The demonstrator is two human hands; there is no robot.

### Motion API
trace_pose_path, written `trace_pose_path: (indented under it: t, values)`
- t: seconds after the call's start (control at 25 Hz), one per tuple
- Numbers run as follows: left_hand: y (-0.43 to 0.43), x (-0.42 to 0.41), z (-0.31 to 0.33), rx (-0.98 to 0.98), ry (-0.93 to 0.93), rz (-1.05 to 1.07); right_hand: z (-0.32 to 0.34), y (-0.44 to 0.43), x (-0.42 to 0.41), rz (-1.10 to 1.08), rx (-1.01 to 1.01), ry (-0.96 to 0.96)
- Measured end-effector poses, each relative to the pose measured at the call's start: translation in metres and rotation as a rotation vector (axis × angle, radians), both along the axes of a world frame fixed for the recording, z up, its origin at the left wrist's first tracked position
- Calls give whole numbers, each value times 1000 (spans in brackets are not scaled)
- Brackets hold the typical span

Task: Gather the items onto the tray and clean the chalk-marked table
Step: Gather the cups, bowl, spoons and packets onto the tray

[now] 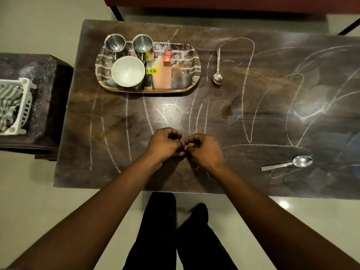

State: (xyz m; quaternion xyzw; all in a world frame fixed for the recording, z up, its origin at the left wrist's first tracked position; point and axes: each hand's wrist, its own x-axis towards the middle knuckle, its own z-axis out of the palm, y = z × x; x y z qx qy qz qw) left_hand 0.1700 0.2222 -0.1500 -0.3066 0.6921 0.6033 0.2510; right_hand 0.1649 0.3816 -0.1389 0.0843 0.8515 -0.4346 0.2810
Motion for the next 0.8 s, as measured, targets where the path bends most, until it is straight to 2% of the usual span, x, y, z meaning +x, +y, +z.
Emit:
trace_pose_path:
  t: [0.32, 0.56, 0.68, 0.8]
  values:
    - [-8, -17, -6, -163, 31, -138, 6, -3, -23, 254, 105, -59]
    - [-18, -39, 13, -314, 148, -468, 16, -8, -54, 415, 206, 34]
    - [-27, -61, 20, -298, 184, -403, 31, -10, -95, 423, 136, 73]
    - [-29, -84, 20, -69, 161, -46, 40, -13, -135, 109, -23, 95]
